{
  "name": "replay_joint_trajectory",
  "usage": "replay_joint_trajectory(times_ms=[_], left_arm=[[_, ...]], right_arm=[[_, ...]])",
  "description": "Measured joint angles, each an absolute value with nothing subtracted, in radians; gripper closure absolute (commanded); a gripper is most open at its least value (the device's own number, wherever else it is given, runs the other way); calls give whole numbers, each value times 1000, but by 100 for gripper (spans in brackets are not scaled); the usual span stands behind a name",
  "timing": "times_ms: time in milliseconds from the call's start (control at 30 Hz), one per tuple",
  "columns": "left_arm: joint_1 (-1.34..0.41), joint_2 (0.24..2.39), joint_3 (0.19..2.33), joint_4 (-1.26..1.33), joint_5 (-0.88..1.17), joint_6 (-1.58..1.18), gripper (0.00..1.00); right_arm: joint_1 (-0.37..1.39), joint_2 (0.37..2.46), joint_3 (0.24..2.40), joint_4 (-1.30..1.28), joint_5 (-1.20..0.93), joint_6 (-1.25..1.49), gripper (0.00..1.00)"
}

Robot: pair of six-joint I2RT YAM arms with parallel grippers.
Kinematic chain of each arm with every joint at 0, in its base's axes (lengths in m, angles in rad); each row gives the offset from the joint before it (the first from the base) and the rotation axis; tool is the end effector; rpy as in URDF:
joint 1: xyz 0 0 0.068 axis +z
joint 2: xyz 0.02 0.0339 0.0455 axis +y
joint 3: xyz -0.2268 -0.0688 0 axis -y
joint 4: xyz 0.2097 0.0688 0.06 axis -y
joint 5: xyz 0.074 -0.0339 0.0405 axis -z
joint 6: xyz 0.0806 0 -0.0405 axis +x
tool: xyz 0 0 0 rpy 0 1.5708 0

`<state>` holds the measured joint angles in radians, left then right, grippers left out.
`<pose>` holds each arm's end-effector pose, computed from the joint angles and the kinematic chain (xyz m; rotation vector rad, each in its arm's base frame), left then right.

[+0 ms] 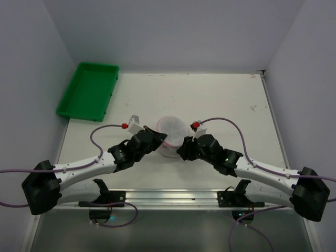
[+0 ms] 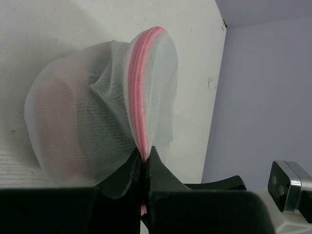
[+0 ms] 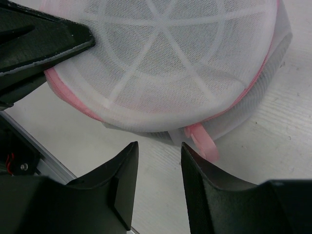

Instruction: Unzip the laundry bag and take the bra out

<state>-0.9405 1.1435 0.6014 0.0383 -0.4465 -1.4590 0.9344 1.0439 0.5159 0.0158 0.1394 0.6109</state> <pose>0.1843 -0.1936 0.1923 -0.8365 2.0203 -1.0145 0.1584 0.1955 0.1803 -0.2627 2.1615 0.7796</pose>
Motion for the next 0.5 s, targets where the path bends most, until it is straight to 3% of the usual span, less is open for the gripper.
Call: replay_joint_trajectory(times_ms=[500], left_arm=[[-926,1108,580,44,-422,-1475,100]], right_arm=[[861,1062,516,86,97,585,62]])
